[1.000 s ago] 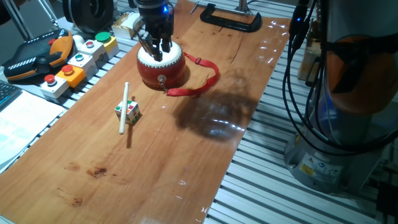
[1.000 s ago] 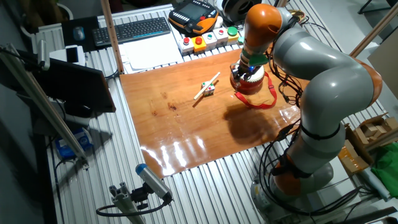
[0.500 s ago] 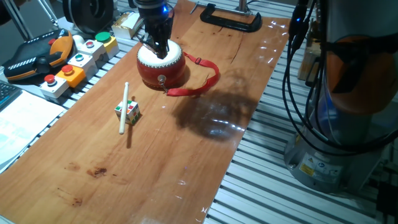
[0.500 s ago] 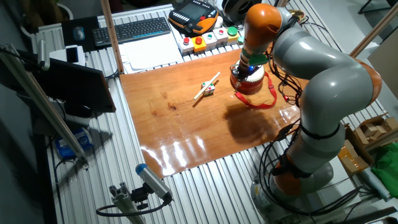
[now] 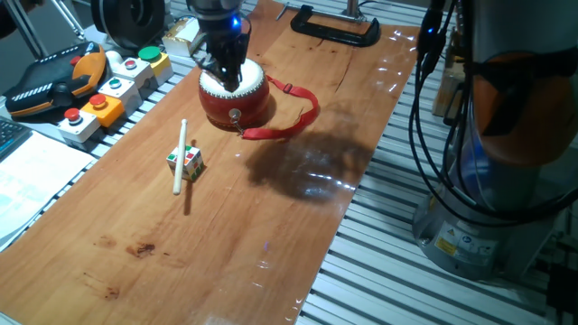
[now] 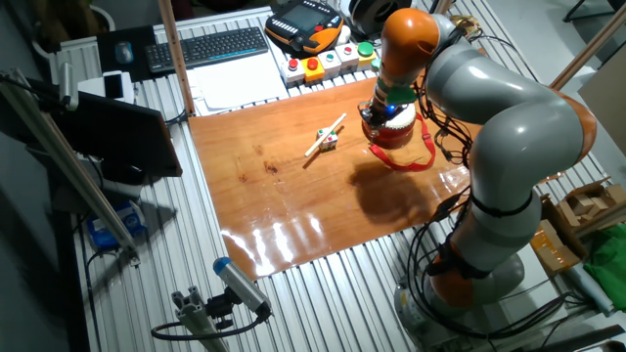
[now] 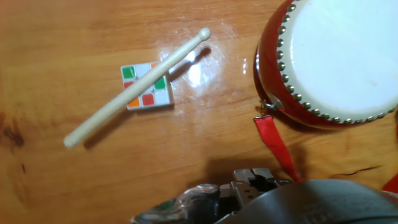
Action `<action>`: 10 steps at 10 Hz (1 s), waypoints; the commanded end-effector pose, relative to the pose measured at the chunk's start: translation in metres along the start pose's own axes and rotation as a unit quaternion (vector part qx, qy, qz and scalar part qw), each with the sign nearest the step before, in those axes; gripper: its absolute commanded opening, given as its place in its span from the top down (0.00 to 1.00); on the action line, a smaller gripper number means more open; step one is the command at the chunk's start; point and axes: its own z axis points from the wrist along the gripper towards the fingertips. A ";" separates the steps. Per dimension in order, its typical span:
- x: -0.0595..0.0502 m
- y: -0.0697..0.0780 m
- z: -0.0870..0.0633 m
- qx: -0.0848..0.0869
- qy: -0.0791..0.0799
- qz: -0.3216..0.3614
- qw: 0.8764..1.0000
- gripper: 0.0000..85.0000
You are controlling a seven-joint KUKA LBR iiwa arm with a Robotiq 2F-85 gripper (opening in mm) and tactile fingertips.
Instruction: Play the drum
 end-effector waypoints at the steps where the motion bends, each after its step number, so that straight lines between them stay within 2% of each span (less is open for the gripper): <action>1: -0.002 0.003 0.005 -0.005 -0.002 0.025 1.000 0.99; 4: -0.006 0.010 0.016 -0.007 -0.007 0.087 0.996 0.99; 6: -0.006 0.014 0.019 -0.003 -0.013 0.125 0.992 0.99; 10: -0.008 0.022 0.025 0.005 -0.014 0.177 0.984 0.99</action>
